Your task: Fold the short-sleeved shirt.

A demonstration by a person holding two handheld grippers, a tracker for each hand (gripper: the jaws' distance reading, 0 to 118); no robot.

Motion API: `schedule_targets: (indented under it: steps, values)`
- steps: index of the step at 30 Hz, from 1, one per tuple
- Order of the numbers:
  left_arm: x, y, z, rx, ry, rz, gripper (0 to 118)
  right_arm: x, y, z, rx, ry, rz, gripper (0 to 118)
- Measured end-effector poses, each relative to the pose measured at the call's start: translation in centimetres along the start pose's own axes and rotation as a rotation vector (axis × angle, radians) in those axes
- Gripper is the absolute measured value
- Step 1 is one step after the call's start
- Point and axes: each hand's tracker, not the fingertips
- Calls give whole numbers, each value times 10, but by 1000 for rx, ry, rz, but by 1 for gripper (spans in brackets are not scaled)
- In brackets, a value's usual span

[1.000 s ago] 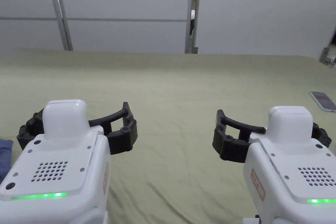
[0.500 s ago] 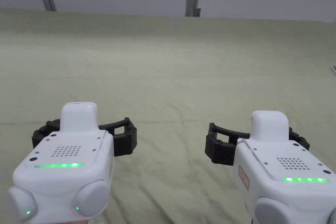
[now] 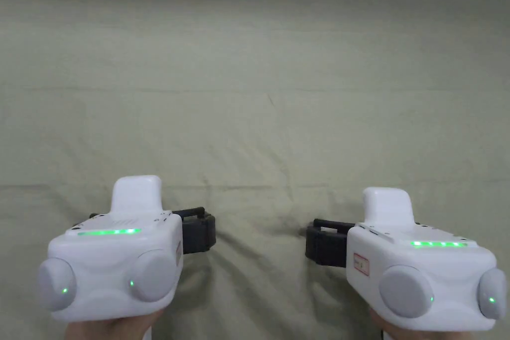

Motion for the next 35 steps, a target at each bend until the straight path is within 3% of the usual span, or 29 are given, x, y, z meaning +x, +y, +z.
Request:
schedule_targets:
  steps: [3,35]
  values:
    - [-3,-5,3,-2,6,0,118,-9,0,1,2,-52,30,118]
    - [-3,-1,2,-14,6,-1,118,-11,-2,-1,4,-51,25,118]
